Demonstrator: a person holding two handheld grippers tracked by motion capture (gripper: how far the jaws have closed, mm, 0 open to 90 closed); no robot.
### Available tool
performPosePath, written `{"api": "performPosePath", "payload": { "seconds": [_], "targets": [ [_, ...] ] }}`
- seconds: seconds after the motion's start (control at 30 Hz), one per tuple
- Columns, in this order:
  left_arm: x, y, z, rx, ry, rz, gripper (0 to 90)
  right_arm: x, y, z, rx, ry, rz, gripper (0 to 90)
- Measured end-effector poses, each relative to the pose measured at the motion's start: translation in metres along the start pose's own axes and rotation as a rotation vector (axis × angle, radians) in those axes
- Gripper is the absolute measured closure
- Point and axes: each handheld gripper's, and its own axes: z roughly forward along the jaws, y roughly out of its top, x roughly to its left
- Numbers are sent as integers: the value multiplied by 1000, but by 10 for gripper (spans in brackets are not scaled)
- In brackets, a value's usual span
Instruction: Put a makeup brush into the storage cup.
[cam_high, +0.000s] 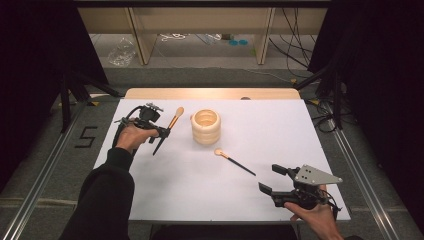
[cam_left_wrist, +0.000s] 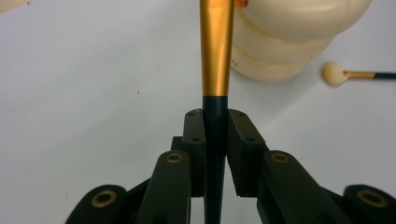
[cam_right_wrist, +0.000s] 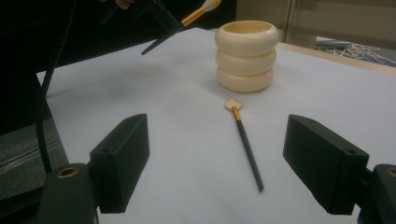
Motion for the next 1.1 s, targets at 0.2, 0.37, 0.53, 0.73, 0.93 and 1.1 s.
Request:
{"api": "performPosePath", "payload": {
  "seconds": [0.2, 0.37, 0.53, 0.73, 0.93, 1.1],
  "targets": [
    [-2, 3, -7, -98, -9, -31, 785, 0, 0, 0, 6, -5, 0, 236],
    [1, 5, -12, -191, -14, -88, 785, 0, 0, 1, -13, -2, 3, 236],
    [3, 6, -15, -251, -21, -136, 785, 0, 0, 1, -13, -1, 3, 236],
    [3, 7, -15, -293, -5, -147, 785, 0, 0, 1, -17, -2, 3, 236],
    [0, 10, -16, -332, 8, -144, 785, 0, 0, 0, -6, -9, 2, 236],
    [-3, 13, -17, -380, 14, -133, 785, 0, 0, 0, -11, -6, 2, 236]
  ]
}}
